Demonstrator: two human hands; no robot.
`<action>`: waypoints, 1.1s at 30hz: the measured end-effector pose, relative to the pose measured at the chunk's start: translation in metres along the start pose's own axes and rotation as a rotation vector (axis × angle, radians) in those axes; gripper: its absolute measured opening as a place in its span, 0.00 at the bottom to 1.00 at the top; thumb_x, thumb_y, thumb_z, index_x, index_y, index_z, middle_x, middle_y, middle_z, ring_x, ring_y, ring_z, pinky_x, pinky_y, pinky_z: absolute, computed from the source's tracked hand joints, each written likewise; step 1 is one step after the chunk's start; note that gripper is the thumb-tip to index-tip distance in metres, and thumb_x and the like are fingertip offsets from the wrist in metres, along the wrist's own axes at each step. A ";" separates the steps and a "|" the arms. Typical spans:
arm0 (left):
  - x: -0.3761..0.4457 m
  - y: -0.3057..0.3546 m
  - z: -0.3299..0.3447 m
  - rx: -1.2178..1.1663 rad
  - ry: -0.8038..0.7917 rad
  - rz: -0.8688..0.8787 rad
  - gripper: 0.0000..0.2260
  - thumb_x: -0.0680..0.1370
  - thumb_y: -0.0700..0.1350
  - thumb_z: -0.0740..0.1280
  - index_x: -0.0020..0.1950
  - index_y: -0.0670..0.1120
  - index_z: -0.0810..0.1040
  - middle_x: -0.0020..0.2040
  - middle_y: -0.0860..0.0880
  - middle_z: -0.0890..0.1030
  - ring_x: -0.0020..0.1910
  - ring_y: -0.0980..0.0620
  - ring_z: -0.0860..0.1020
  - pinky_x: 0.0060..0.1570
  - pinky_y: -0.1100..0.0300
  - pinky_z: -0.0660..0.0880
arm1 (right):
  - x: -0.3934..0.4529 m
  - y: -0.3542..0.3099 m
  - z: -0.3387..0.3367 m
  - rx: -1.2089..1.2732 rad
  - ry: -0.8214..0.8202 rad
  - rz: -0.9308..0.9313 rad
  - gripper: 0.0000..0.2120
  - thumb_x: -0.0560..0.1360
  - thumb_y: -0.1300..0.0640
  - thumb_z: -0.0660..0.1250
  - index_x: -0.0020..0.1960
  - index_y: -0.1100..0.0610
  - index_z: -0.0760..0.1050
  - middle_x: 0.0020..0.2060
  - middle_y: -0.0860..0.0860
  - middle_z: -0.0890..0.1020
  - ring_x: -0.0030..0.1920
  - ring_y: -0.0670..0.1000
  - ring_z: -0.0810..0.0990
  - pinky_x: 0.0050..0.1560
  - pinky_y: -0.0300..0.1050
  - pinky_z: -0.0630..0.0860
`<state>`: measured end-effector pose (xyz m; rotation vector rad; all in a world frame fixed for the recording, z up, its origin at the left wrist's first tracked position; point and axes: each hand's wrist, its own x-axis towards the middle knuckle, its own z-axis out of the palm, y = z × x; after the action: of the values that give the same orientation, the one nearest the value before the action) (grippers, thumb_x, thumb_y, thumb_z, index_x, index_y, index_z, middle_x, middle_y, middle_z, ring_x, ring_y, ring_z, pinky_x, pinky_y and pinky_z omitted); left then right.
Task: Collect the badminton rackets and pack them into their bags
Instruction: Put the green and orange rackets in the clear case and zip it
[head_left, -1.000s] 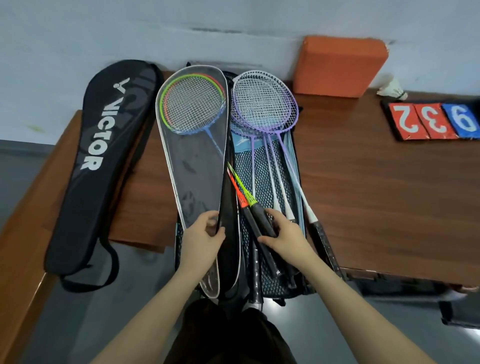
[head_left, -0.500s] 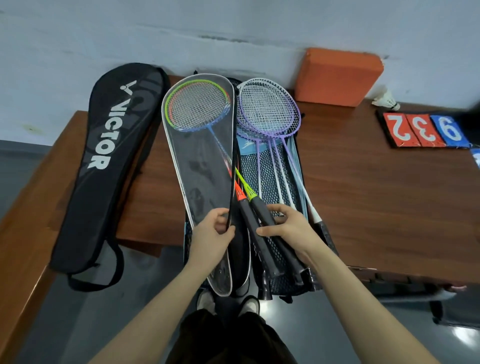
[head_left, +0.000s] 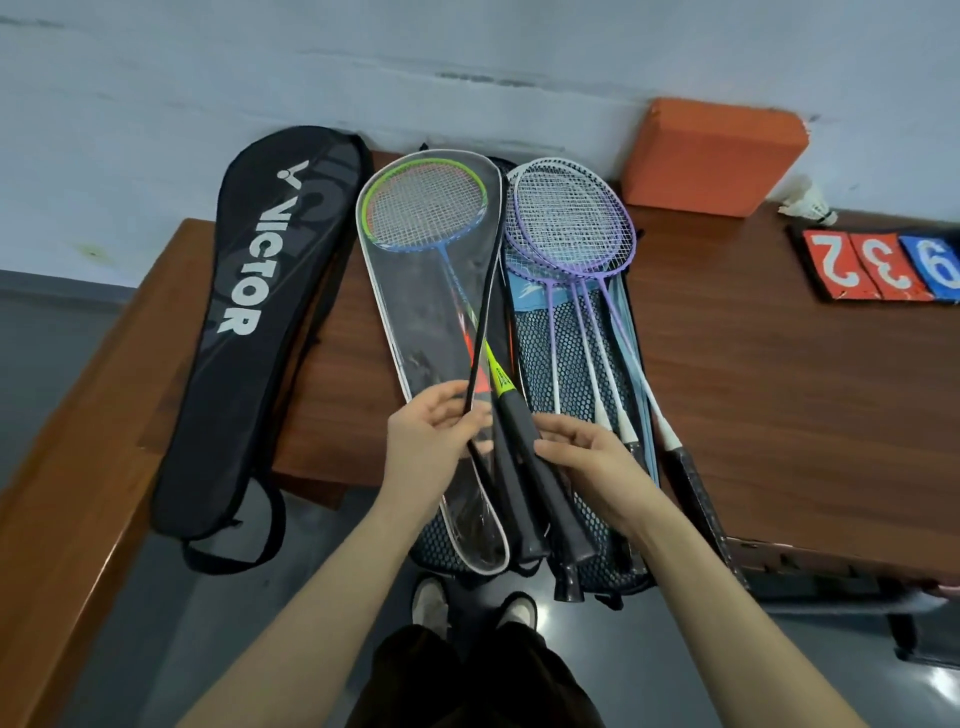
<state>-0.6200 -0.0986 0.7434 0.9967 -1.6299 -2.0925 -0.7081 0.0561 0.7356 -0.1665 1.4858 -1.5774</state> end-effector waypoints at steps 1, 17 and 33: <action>0.000 0.002 0.000 -0.031 -0.004 -0.005 0.11 0.71 0.34 0.71 0.52 0.44 0.79 0.45 0.43 0.84 0.46 0.45 0.82 0.45 0.50 0.79 | -0.003 0.002 -0.004 0.020 -0.019 -0.006 0.19 0.70 0.63 0.68 0.61 0.62 0.75 0.56 0.64 0.79 0.56 0.59 0.79 0.61 0.52 0.73; -0.001 0.021 0.023 -0.246 -0.071 -0.081 0.10 0.73 0.30 0.66 0.47 0.43 0.77 0.39 0.46 0.83 0.37 0.53 0.82 0.34 0.60 0.80 | -0.032 0.006 -0.010 0.056 0.033 0.005 0.20 0.67 0.60 0.73 0.60 0.58 0.78 0.56 0.65 0.75 0.53 0.55 0.78 0.61 0.52 0.73; 0.015 0.039 0.042 -0.198 -0.010 -0.041 0.14 0.73 0.33 0.68 0.58 0.40 0.74 0.45 0.42 0.82 0.41 0.52 0.81 0.36 0.62 0.79 | -0.051 0.001 -0.022 0.003 0.070 -0.283 0.20 0.64 0.65 0.74 0.55 0.53 0.80 0.54 0.54 0.82 0.50 0.54 0.79 0.55 0.49 0.76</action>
<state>-0.6658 -0.0901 0.7799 0.9623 -1.3848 -2.2370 -0.6934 0.1062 0.7531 -0.3352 1.5662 -1.8256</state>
